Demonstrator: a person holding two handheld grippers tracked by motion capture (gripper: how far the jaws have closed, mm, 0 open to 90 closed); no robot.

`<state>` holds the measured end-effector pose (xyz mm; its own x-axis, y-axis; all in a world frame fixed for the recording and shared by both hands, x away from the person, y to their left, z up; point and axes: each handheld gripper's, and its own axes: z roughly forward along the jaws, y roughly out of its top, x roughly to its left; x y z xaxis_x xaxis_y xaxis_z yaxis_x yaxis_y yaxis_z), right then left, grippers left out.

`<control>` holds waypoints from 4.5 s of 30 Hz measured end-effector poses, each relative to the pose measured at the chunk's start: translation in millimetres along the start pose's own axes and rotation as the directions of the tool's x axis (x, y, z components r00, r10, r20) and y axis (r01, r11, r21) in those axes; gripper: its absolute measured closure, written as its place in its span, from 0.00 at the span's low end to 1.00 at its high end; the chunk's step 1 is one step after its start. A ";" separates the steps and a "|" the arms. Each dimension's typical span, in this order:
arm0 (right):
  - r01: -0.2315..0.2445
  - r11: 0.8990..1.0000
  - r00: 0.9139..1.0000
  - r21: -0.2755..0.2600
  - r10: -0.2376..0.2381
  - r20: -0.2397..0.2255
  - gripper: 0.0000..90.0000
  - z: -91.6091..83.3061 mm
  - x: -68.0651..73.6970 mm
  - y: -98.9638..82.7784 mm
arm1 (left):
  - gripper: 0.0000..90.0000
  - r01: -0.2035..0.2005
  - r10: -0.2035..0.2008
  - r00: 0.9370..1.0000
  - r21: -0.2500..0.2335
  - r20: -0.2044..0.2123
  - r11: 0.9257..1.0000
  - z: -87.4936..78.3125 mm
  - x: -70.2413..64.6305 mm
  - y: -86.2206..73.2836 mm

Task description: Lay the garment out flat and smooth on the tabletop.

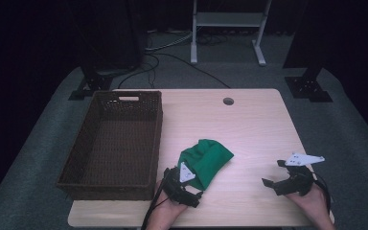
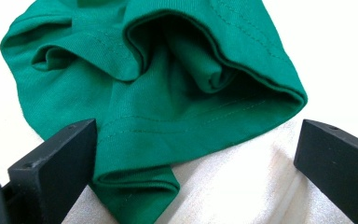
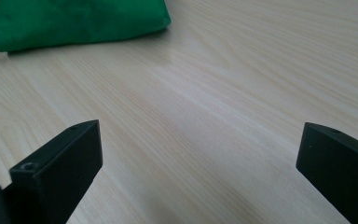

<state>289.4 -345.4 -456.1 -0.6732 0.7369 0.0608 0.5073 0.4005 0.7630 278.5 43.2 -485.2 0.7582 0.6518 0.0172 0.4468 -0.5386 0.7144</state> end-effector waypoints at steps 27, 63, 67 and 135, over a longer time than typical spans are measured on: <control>0.031 0.999 0.997 -0.036 -0.034 -0.068 0.00 11.3 8.8 28.5 | 0.00 -0.003 0.003 1.000 0.000 0.005 1.000 -1.2 0.4 -1.2; 0.086 0.994 0.990 -0.065 -0.092 -0.105 0.10 29.2 18.7 67.5 | 0.00 -0.004 0.004 1.000 -0.001 0.006 1.000 -1.2 0.4 -1.3; 0.094 0.993 0.990 -0.067 -0.101 -0.102 0.14 30.8 20.2 71.1 | 0.00 -0.004 0.004 1.000 -0.002 0.006 1.000 -1.2 0.4 -1.3; 0.181 0.982 0.971 -0.051 -0.187 -0.150 0.55 60.9 42.5 122.0 | 0.00 -0.005 0.005 1.000 -0.001 0.006 1.000 -1.2 0.5 -1.3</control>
<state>355.5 -232.1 -399.7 -0.8291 0.5589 0.0130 0.3491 0.4994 0.7929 277.7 44.8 -485.2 0.7630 0.6461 0.0168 0.4427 -0.5413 0.7149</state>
